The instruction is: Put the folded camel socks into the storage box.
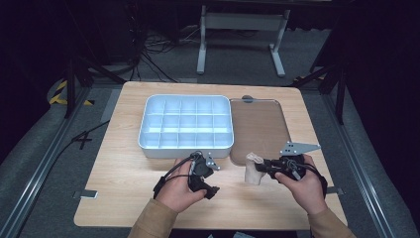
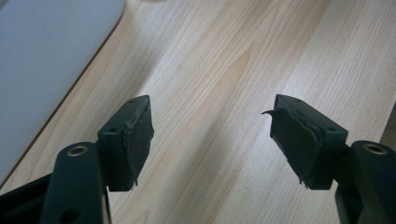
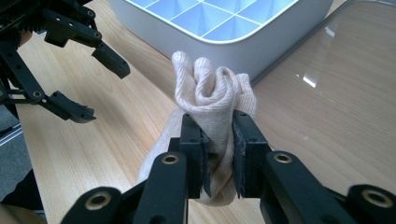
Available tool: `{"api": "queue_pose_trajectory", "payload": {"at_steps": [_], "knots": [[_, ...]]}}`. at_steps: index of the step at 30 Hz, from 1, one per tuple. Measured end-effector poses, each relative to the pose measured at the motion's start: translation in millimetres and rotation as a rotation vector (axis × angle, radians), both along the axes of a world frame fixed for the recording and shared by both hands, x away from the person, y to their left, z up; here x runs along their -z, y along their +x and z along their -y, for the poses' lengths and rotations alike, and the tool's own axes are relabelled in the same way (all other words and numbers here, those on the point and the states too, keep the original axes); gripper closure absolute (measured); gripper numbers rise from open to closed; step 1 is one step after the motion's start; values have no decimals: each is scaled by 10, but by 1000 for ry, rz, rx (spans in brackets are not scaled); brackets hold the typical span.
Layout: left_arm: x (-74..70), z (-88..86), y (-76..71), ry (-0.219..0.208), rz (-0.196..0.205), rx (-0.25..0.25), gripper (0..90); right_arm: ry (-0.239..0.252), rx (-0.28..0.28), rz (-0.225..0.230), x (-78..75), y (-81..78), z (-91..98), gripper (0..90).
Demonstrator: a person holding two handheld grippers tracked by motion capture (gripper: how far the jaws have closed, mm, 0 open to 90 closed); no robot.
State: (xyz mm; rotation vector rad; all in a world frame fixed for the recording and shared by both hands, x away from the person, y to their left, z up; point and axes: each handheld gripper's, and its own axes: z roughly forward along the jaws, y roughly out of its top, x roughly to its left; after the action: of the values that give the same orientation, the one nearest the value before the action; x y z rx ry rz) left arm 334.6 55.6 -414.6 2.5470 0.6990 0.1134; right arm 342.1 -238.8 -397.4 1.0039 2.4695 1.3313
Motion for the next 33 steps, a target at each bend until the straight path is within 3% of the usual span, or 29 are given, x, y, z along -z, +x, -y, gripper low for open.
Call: {"api": "queue_pose_trajectory", "payload": {"at_steps": [9,11,13,19,27,33], "knots": [[-43,-99,-1,-17,-6,-25,313,8,-3,-1,-72,46,-14,764],[-69,-139,-5,-15,-25,-32,314,5,-5,7,-118,86,-27,763],[-90,-184,-5,-6,-22,-29,305,-3,-8,9,-147,134,-37,763],[-133,-298,-8,-31,-16,-66,274,-16,-17,22,-232,254,-67,763],[-182,-456,-18,-27,-27,-79,260,-56,-79,57,-324,385,-190,761],[-192,-555,-23,-19,3,-102,252,-78,-86,62,-357,478,-275,761]]}}
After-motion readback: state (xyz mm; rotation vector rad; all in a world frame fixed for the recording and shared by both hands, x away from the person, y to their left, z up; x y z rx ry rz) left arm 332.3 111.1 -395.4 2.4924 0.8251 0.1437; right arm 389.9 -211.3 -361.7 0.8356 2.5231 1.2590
